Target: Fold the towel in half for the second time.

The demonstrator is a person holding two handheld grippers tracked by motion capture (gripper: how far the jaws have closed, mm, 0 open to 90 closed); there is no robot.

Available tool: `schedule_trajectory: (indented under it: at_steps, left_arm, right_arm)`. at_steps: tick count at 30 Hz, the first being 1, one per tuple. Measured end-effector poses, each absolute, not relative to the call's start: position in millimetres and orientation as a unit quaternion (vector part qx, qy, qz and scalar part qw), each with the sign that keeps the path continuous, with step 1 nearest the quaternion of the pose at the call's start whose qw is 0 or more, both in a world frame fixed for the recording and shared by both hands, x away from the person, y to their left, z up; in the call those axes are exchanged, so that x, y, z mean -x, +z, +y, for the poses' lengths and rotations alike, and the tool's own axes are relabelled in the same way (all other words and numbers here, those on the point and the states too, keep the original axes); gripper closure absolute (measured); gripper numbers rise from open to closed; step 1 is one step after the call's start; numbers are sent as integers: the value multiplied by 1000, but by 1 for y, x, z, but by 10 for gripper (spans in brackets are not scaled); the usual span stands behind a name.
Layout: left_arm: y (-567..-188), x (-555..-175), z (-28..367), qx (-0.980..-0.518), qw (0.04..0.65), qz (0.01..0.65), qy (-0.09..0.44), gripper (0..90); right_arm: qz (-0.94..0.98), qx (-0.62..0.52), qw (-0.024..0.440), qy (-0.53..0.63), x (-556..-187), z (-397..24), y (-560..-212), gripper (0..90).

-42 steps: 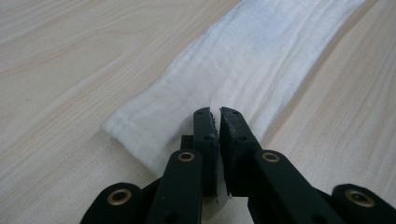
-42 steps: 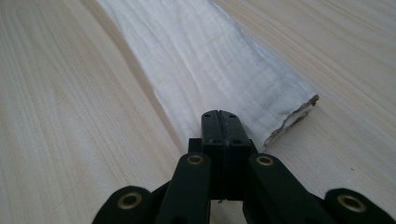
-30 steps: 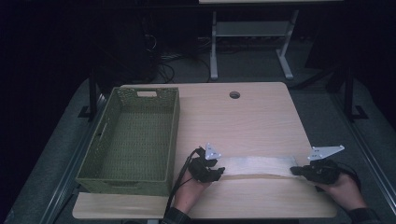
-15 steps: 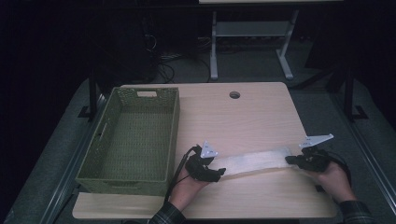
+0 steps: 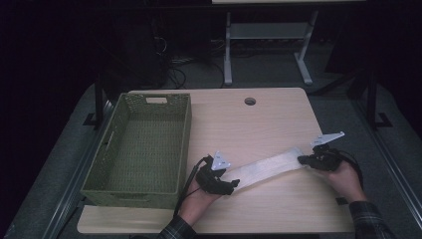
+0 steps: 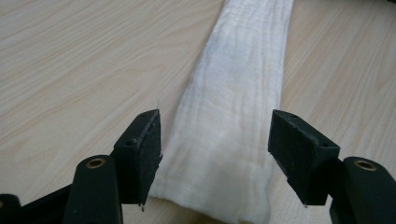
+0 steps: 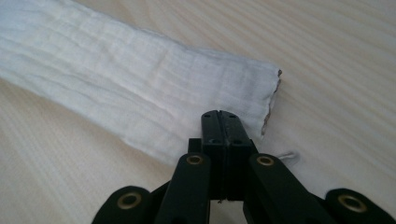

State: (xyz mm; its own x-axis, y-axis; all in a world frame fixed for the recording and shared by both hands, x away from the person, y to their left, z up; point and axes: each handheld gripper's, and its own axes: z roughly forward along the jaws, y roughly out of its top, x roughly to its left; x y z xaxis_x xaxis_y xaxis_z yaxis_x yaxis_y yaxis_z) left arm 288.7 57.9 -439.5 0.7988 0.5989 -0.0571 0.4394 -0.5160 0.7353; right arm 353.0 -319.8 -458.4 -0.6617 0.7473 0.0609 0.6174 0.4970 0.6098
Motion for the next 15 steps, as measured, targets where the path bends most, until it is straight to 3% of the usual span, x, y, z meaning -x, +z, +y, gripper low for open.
schedule_trajectory:
  at_steps: [15]
  left_arm:
    - [-436,-289,59,-857,403,305,101,333]
  right_arm:
    - [872,-364,121,304,-398,-291,-459,894]
